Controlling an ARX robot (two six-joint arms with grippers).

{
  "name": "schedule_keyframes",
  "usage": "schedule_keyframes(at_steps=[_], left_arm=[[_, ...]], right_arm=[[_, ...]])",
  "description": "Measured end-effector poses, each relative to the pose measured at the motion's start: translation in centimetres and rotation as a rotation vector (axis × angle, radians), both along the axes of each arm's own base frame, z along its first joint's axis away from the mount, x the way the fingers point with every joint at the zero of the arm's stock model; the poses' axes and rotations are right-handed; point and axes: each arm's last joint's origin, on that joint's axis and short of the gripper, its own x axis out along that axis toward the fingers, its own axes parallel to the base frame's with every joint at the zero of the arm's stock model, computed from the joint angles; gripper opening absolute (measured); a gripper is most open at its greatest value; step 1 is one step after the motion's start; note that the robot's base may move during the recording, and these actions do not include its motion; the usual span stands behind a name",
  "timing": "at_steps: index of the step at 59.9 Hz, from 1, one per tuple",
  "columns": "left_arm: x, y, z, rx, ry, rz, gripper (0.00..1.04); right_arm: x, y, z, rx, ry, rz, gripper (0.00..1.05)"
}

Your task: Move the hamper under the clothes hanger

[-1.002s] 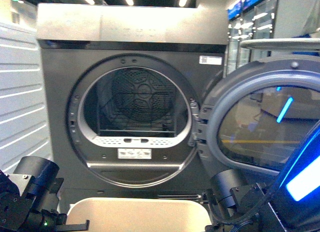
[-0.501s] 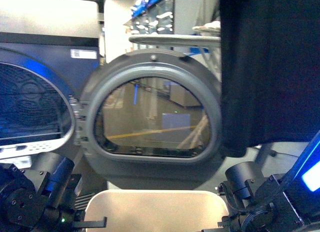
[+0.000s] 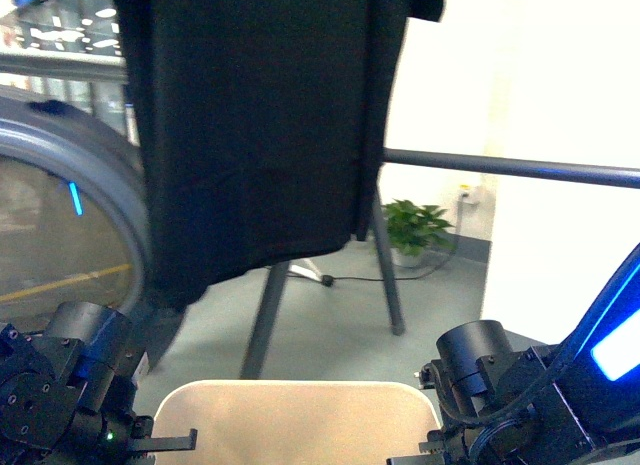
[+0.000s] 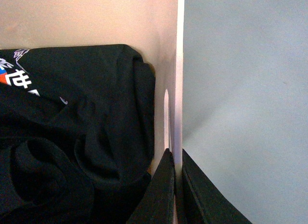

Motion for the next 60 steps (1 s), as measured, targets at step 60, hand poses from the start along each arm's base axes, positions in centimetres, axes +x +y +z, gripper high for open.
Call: schedule_keyframes(at_steps=[60], left_arm=[[0.0, -0.6, 0.1, -0.001, -0.002, -0.014, 0.04]], right_arm=[[0.1, -0.6, 0.1, 0.001, 0.0, -0.011, 0.03]])
